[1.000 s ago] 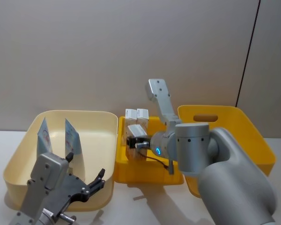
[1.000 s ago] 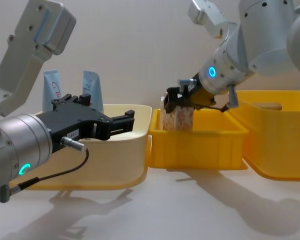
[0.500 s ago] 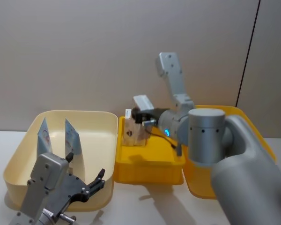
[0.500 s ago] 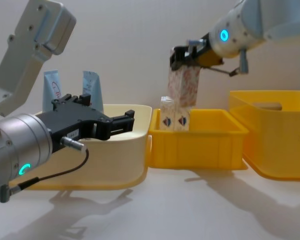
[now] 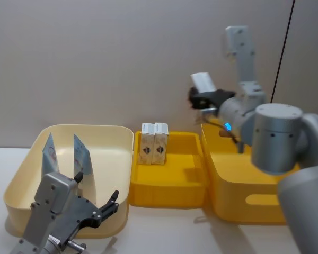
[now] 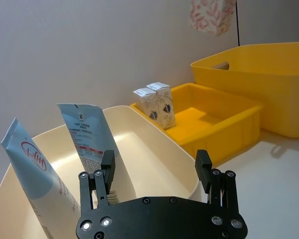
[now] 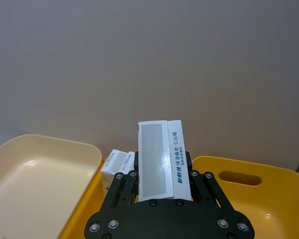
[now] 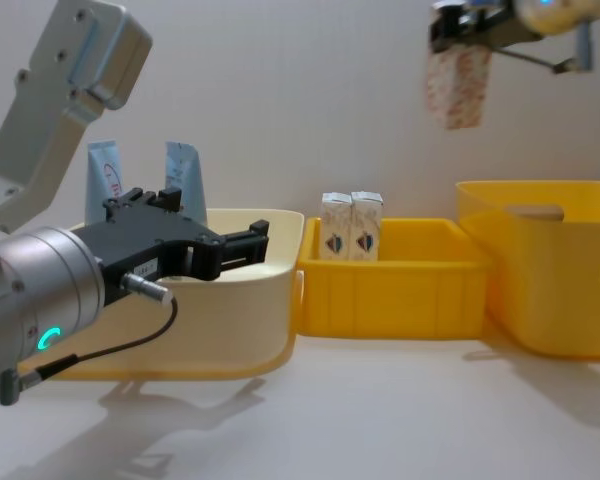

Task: Bimanual collaborative sorting of washing and personal care products

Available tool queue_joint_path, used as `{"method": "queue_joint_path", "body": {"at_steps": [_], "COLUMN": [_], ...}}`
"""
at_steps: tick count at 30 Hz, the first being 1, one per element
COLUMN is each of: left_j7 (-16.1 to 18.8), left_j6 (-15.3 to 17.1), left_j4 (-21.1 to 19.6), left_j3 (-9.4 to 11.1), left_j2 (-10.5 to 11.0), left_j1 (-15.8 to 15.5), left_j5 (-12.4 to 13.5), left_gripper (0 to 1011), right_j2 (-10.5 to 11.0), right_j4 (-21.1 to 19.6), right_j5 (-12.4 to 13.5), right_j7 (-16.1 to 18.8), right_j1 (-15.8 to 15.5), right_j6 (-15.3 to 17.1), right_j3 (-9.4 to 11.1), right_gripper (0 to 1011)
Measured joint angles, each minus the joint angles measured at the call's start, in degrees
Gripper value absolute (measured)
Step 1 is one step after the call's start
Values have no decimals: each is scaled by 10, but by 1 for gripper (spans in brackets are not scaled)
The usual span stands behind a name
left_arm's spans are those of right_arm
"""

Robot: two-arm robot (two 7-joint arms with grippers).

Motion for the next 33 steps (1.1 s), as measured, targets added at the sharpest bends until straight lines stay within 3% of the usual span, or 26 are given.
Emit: {"method": "queue_joint_path", "body": {"at_steps": [10, 22, 25, 33], "left_j7": [0, 0, 0, 0], "left_j6": [0, 0, 0, 0], "left_j4": [0, 0, 0, 0], "left_j3": [0, 0, 0, 0], "left_j2": [0, 0, 0, 0], "left_j1": [0, 0, 0, 0], "left_j5": [0, 0, 0, 0], "left_gripper": [1003, 1003, 1003, 1003], "right_j2": [39, 58, 60, 64], "right_j4": [-27, -3, 11, 34], "right_j5": [-12, -13, -12, -10], "right_j7": [-14, -12, -8, 0], "right_j1": [-18, -28, -28, -28], "right_j6": [15, 46, 51, 60], "right_j3": [36, 58, 61, 66], "right_gripper": [401, 401, 441, 689]}}
